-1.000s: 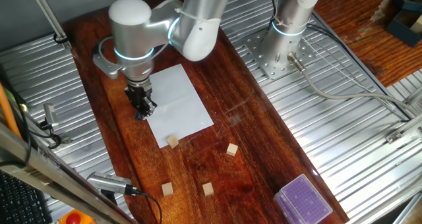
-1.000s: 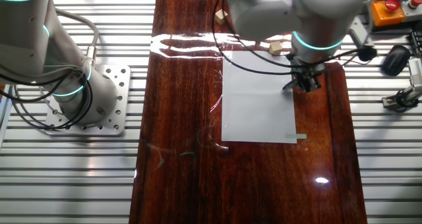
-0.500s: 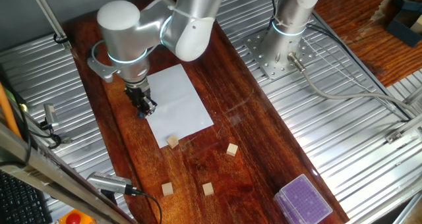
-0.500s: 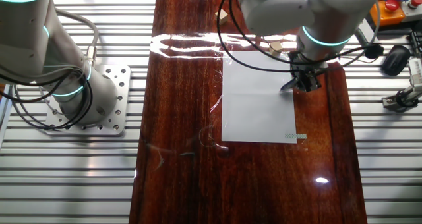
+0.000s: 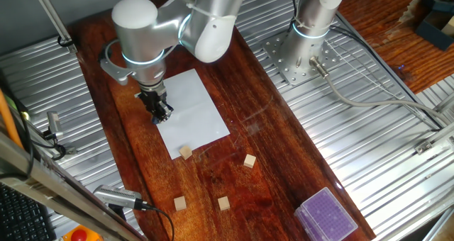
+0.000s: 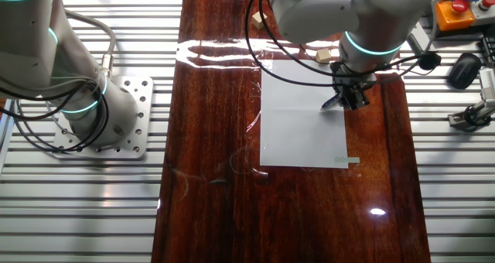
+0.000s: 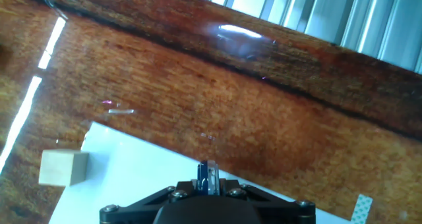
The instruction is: Use the correction tape on paper
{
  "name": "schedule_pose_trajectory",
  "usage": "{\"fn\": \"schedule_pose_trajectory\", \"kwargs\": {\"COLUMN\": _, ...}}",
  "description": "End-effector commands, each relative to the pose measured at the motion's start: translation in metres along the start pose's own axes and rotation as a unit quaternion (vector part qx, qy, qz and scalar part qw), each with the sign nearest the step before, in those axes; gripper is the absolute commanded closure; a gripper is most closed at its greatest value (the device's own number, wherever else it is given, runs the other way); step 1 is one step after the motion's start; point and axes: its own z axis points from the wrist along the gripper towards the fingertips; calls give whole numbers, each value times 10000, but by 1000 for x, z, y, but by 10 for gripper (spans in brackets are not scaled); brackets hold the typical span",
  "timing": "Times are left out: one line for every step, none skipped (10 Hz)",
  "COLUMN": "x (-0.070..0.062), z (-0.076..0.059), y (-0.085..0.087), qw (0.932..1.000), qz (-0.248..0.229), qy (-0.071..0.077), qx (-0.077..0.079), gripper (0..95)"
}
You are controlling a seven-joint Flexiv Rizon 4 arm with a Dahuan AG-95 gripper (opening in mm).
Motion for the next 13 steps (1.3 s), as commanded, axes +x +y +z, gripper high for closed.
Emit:
{"fn": "schedule_pose_trajectory", "kwargs": {"x": 1, "z": 3, "y": 0, "qw": 10000, "qz": 6, "qy": -46, "qx": 31, "gripper": 950}}
{"fn": "schedule_pose_trajectory", "kwargs": {"x": 1, "z": 4, "y": 0, "qw": 9999, "qz": 10, "qy": -91, "qx": 49, "gripper": 950}}
{"fn": "schedule_pose_trajectory", "kwargs": {"x": 1, "z": 6, "y": 0, "qw": 9999, "qz": 17, "qy": -131, "qx": 66, "gripper": 950}}
{"fn": "schedule_pose_trajectory", "kwargs": {"x": 0, "z": 7, "y": 1, "qw": 9998, "qz": 24, "qy": -174, "qx": 84, "gripper": 950}}
{"fn": "schedule_pose_trajectory", "kwargs": {"x": -1, "z": 8, "y": 2, "qw": 9997, "qz": 27, "qy": -229, "qx": 97, "gripper": 950}}
{"fn": "schedule_pose_trajectory", "kwargs": {"x": -3, "z": 9, "y": 3, "qw": 9996, "qz": 28, "qy": -268, "qx": 103, "gripper": 950}}
{"fn": "schedule_pose_trajectory", "kwargs": {"x": -5, "z": 11, "y": 4, "qw": 9995, "qz": 41, "qy": -303, "qx": 113, "gripper": 950}}
{"fn": "schedule_pose_trajectory", "kwargs": {"x": -6, "z": 11, "y": 4, "qw": 9994, "qz": 43, "qy": -310, "qx": 120, "gripper": 950}}
{"fn": "schedule_pose_trajectory", "kwargs": {"x": -10, "z": 11, "y": 3, "qw": 9994, "qz": 38, "qy": -325, "qx": 123, "gripper": 950}}
{"fn": "schedule_pose_trajectory", "kwargs": {"x": -13, "z": 10, "y": 2, "qw": 9994, "qz": 38, "qy": -340, "qx": 98, "gripper": 950}}
{"fn": "schedule_pose_trajectory", "kwargs": {"x": -15, "z": 9, "y": 1, "qw": 9993, "qz": 41, "qy": -358, "qx": 54, "gripper": 950}}
{"fn": "schedule_pose_trajectory", "kwargs": {"x": -17, "z": 8, "y": 1, "qw": 9992, "qz": 30, "qy": -389, "qx": 44, "gripper": 950}}
{"fn": "schedule_pose_trajectory", "kwargs": {"x": -18, "z": 8, "y": 1, "qw": 9991, "qz": 36, "qy": -419, "qx": 21, "gripper": 950}}
